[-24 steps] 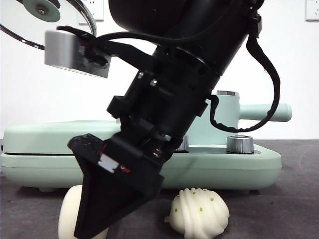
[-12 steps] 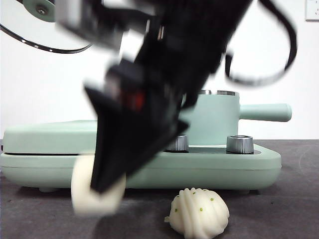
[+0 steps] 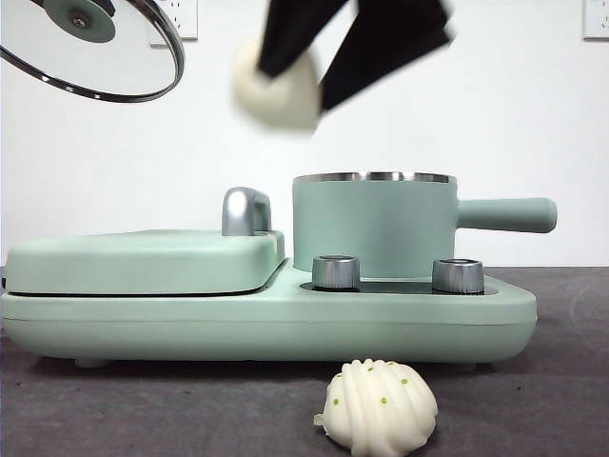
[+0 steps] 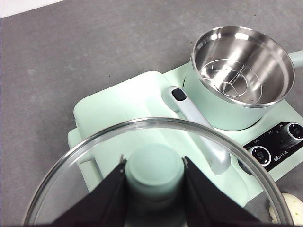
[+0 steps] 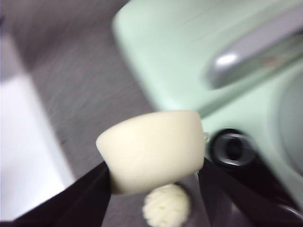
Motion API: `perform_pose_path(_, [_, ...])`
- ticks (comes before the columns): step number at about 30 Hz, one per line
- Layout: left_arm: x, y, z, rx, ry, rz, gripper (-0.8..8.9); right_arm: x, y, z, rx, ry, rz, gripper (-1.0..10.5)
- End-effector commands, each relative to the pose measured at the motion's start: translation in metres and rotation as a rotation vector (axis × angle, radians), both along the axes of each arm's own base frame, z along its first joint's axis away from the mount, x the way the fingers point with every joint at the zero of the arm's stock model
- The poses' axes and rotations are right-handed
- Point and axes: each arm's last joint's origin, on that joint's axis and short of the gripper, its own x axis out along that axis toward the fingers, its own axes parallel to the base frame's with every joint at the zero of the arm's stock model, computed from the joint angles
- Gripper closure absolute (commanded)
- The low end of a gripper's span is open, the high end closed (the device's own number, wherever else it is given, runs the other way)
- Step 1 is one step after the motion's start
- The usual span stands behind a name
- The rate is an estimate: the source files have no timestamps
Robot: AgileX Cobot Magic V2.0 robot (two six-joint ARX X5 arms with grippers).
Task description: Put the buns in a small steamer
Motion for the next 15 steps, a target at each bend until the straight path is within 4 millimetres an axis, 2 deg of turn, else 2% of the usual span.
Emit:
perform_pose_path(1, [0.0, -0.001, 0.008, -0.019, -0.039, -0.003, 8.03, 0.009, -0.009, 0.022, 0.023, 0.024, -0.132, 6.9])
perform_pose_path(5, [0.0, -0.001, 0.008, -0.019, -0.039, -0.003, 8.03, 0.029, -0.026, 0.043, 0.046, -0.005, -0.242, 6.9])
perform_pose_path(8, [0.0, -0.001, 0.008, -0.019, -0.039, -0.003, 8.03, 0.047, -0.035, 0.05, 0.059, -0.024, -0.31, 6.9])
perform_pose_path(11, [0.0, -0.001, 0.008, -0.019, -0.039, -0.003, 8.03, 0.07, -0.04, 0.049, 0.048, -0.029, -0.349, 6.9])
perform_pose_path(15, [0.0, -0.001, 0.008, -0.019, -0.039, -0.003, 8.03, 0.1, -0.037, 0.036, 0.043, 0.0, -0.358, 6.9])
